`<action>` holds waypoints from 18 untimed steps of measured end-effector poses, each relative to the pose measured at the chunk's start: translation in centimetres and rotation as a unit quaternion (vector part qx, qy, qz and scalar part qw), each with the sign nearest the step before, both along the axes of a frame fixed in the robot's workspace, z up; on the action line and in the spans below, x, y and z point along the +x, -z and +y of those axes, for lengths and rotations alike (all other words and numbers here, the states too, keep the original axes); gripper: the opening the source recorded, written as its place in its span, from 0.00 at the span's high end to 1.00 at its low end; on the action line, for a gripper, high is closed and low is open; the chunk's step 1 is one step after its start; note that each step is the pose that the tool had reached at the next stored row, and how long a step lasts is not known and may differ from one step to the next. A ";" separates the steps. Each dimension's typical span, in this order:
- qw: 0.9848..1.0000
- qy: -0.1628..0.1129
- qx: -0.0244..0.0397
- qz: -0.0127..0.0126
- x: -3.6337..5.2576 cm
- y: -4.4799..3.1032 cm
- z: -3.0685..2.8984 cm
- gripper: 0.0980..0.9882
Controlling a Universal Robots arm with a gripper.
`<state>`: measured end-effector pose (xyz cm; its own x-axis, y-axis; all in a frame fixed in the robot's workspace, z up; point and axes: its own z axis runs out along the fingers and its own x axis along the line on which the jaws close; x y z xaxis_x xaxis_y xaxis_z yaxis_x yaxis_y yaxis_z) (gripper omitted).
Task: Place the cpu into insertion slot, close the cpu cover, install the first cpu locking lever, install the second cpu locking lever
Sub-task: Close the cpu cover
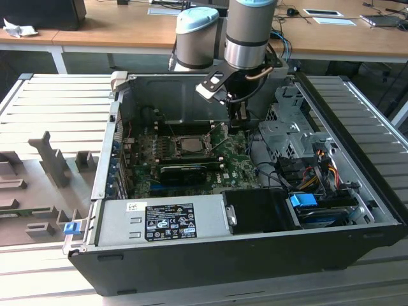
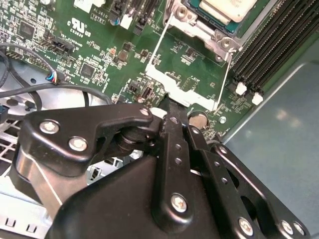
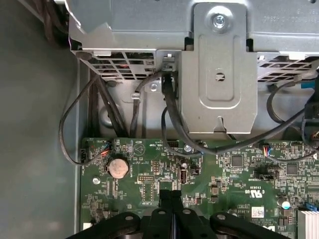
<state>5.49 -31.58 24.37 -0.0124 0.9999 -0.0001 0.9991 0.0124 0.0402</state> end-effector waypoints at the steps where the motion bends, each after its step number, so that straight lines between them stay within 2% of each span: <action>1: 1.000 0.000 0.000 0.000 -0.02 -0.02 0.00 0.99; 11: 1.000 0.000 0.000 0.000 -0.97 -0.03 0.00 0.99; 18: 1.000 0.000 0.000 0.000 -1.96 -0.03 0.00 0.99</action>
<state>3.53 -31.58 24.41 -0.0125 0.9999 -0.0002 0.9991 0.0125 0.0402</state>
